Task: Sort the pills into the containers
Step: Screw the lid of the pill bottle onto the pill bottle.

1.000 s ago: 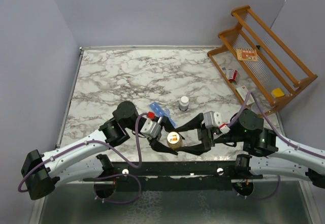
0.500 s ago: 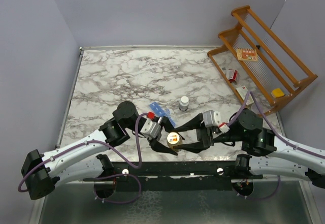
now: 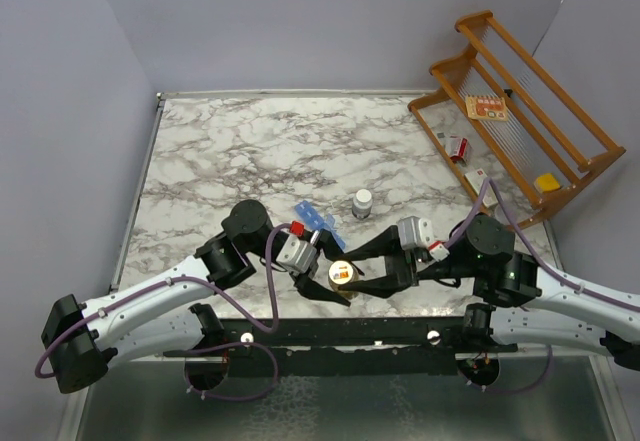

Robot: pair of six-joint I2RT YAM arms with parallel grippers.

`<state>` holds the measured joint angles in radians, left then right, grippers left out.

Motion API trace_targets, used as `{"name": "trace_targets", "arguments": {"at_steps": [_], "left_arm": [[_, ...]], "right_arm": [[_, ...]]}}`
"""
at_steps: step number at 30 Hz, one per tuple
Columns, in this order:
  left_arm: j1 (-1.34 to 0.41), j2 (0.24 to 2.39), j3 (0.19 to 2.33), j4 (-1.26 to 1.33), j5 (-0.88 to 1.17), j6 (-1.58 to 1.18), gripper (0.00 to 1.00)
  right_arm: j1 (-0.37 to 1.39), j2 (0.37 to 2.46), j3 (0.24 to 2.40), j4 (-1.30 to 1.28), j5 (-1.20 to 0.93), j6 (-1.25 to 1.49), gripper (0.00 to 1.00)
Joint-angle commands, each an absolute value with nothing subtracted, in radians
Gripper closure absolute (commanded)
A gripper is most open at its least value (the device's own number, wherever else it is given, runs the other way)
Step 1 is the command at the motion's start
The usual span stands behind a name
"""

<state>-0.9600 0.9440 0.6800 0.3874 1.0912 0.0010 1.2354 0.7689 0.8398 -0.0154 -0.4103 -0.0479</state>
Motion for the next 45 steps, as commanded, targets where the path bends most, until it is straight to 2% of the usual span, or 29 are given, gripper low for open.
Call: {"name": "trace_targets", "arguments": {"at_steps": [1,4,5,6,18,30,31,32,34,42,43,44,45], "left_arm": [[-0.962,0.932,0.697,0.411,1.043,0.012,1.00],[-0.962,0.920,0.691,0.411,0.994,0.020,1.00],[-0.962,0.912,0.689,0.411,0.967,0.022,1.00],[-0.962,0.906,0.685,0.411,0.941,0.024,1.00],[-0.962,0.829,0.652,0.411,0.565,0.023,1.00],[-0.963,0.825,0.645,0.411,0.442,0.027,1.00],[-0.962,0.826,0.647,0.411,0.445,0.028,1.00],[-0.962,0.827,0.647,0.411,0.450,0.029,1.00],[-0.962,0.826,0.646,0.411,0.458,0.029,1.00],[-0.962,0.810,0.635,0.403,0.450,0.027,1.00],[-0.962,0.807,0.635,0.402,0.447,0.029,1.00],[-0.962,0.806,0.635,0.401,0.441,0.030,1.00],[-0.962,0.805,0.635,0.399,0.439,0.032,1.00]], "right_arm": [[1.236,0.783,0.831,-0.003,-0.457,-0.041,0.68],[1.236,0.786,0.832,-0.009,-0.453,-0.046,0.92],[1.236,0.786,0.832,-0.011,-0.442,-0.048,0.98],[1.236,0.785,0.831,-0.013,-0.431,-0.049,0.99],[1.236,0.800,0.838,-0.083,-0.325,-0.088,0.99],[1.236,0.825,0.835,-0.087,-0.223,-0.116,0.99],[1.236,0.836,0.842,-0.092,-0.207,-0.107,0.95],[1.237,0.846,0.849,-0.101,-0.196,-0.105,0.83],[1.236,0.863,0.859,-0.113,-0.182,-0.108,0.74],[1.236,0.843,0.851,-0.101,-0.116,-0.113,0.64],[1.236,0.836,0.849,-0.100,-0.105,-0.115,0.64],[1.236,0.827,0.847,-0.098,-0.096,-0.113,0.72],[1.236,0.819,0.844,-0.096,-0.089,-0.114,0.85]]}}
